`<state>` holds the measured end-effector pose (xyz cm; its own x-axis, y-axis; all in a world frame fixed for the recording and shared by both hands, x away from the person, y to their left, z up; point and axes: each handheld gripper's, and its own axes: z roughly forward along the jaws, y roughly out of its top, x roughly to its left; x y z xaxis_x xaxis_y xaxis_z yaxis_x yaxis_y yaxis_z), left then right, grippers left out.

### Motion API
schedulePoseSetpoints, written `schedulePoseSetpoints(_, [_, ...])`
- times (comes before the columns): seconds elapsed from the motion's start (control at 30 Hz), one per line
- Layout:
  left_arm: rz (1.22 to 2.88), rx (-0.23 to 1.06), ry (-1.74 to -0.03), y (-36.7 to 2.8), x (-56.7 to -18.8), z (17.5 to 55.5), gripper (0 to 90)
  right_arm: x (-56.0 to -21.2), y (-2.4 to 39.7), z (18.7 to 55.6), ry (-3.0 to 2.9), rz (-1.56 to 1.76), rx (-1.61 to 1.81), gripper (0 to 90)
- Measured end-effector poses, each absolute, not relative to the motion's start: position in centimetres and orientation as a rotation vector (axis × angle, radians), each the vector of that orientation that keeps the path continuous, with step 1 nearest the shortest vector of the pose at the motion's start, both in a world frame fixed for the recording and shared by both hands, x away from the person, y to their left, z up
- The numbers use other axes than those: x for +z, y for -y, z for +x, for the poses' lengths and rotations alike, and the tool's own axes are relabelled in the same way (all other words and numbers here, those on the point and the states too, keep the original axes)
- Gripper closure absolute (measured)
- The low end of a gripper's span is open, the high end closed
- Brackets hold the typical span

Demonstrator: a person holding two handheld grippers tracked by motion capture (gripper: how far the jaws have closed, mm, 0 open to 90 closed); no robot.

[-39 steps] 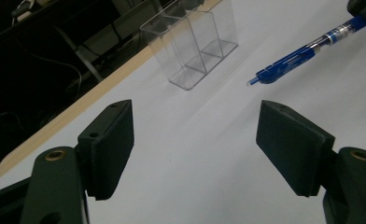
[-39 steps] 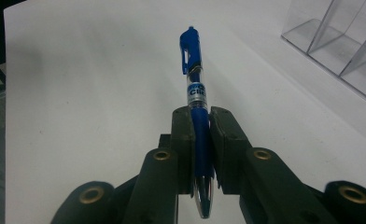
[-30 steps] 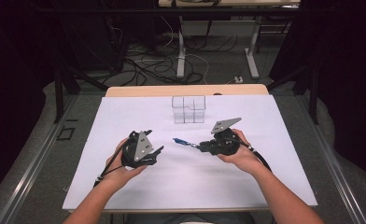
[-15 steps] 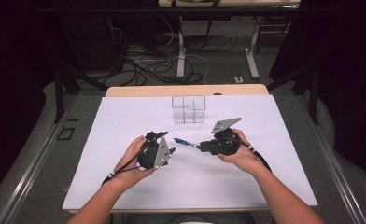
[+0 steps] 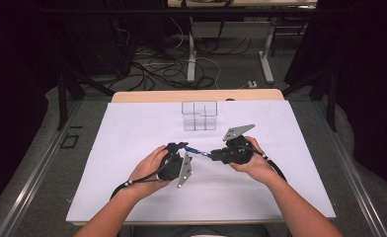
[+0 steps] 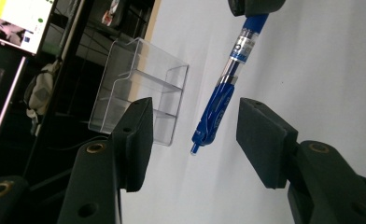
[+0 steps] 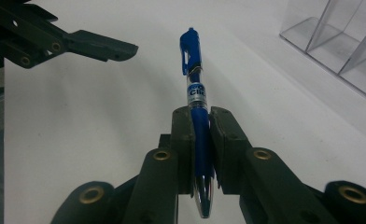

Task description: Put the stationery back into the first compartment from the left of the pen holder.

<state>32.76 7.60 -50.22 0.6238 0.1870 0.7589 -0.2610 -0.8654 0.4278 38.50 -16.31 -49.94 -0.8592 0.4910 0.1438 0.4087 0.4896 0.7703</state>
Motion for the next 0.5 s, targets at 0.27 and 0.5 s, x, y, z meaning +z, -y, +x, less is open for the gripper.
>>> schedulePoseSetpoints(0.27, [2.359,1.221,0.151,-6.7,-51.2,32.8,51.9,-49.9,16.4,38.6,-2.620,0.783,1.331,80.5])
schedulePoseSetpoints(0.5, [2.392,1.252,0.252,-5.4,-52.3,33.0,57.4,-50.0,16.2,38.7,-2.636,0.780,1.328,80.5])
